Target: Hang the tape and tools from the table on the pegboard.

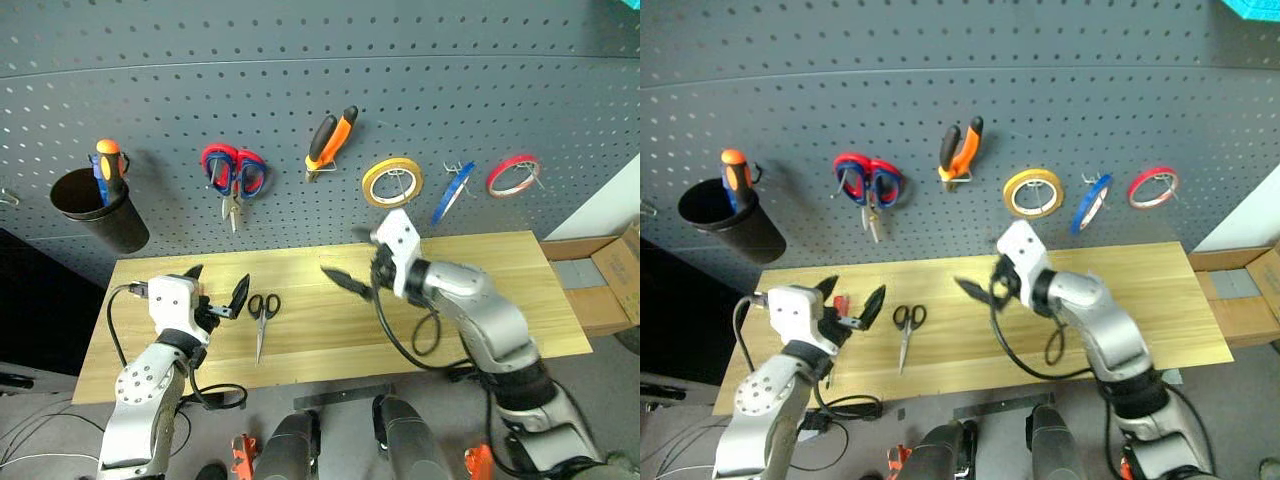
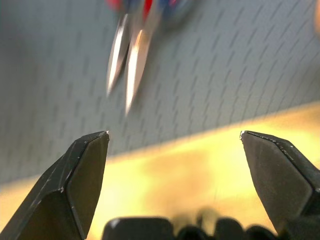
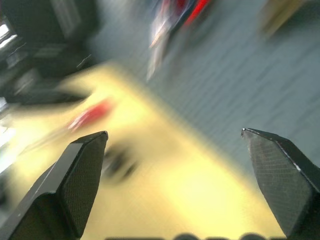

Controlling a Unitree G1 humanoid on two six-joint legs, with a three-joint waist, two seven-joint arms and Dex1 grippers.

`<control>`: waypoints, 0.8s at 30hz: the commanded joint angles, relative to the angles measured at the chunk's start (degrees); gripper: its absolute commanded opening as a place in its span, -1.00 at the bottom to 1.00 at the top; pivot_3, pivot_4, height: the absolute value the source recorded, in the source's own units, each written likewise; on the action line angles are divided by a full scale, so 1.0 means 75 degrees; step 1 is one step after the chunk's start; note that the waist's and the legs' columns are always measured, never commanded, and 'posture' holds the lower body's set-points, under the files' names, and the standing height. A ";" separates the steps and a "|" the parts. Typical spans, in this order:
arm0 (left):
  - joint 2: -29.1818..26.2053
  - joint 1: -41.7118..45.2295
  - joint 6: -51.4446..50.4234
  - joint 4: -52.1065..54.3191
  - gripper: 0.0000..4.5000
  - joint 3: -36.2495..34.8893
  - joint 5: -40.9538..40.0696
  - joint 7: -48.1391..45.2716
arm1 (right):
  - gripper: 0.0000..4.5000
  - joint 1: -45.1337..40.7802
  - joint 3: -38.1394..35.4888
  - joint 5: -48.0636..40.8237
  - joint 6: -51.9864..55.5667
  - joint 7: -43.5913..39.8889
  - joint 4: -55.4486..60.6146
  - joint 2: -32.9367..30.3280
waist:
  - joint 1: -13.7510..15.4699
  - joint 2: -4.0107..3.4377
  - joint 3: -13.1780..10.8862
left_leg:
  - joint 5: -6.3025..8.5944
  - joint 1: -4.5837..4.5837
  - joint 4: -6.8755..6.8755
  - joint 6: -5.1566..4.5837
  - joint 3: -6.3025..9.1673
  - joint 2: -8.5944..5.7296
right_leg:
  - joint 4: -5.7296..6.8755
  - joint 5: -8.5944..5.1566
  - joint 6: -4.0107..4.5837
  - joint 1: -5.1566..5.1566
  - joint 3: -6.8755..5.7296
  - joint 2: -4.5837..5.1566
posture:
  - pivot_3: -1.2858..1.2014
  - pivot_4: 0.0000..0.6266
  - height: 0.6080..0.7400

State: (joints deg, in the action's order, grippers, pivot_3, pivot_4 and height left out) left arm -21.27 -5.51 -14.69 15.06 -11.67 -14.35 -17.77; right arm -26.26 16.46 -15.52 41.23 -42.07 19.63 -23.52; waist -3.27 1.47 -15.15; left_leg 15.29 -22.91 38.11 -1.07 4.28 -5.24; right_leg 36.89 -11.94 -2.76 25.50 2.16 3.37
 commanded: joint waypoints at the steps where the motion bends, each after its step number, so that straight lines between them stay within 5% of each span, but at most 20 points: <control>1: -0.0264 0.0165 -0.1352 0.0312 1.00 0.0211 0.0410 0.0413 | 0.98 0.0113 0.0139 -0.0429 0.0447 -0.0459 0.0500 -0.0274 | 0.0007 0.0000 0.0000 | 0.0000 0.0007 0.0000 0.0000 0.0001 0.0000 | 0.0000 0.0000 -0.0001 -0.0008 -0.0001 0.0000 | -0.01 -0.18 1.00; 12: 0.0341 0.0244 -0.5807 0.1425 1.00 0.1648 0.1109 0.1619 | 0.98 0.0281 0.0721 -0.0279 0.0252 -0.0392 0.0486 -0.0157 | 0.0042 0.0009 0.0002 | 0.0000 0.0017 0.0001 0.0004 0.0007 -0.0002 | -0.0001 -0.0001 -0.0003 -0.0021 -0.0001 0.0002 | 0.00 -0.16 1.00; 24: 0.0991 0.1466 -0.6940 0.1151 1.00 0.1778 0.1354 0.2136 | 0.98 0.0452 0.0729 0.0063 -0.0607 -0.0077 0.0313 0.0196 | 0.0158 0.0010 0.0002 | -0.0002 0.0020 0.0005 0.0010 0.0014 -0.0010 | 0.0001 -0.0001 -0.0004 -0.0027 -0.0014 0.0013 | 0.00 -0.12 1.00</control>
State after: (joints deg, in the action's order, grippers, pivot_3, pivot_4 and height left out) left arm -14.26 4.60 -65.66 23.05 1.86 -4.88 -2.58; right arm -23.17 21.66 -15.35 37.97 -42.79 21.04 -22.05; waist -2.08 1.54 -15.14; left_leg 15.26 -22.77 38.14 -0.98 4.39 -5.31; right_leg 36.89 -11.94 -2.79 25.31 2.05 3.47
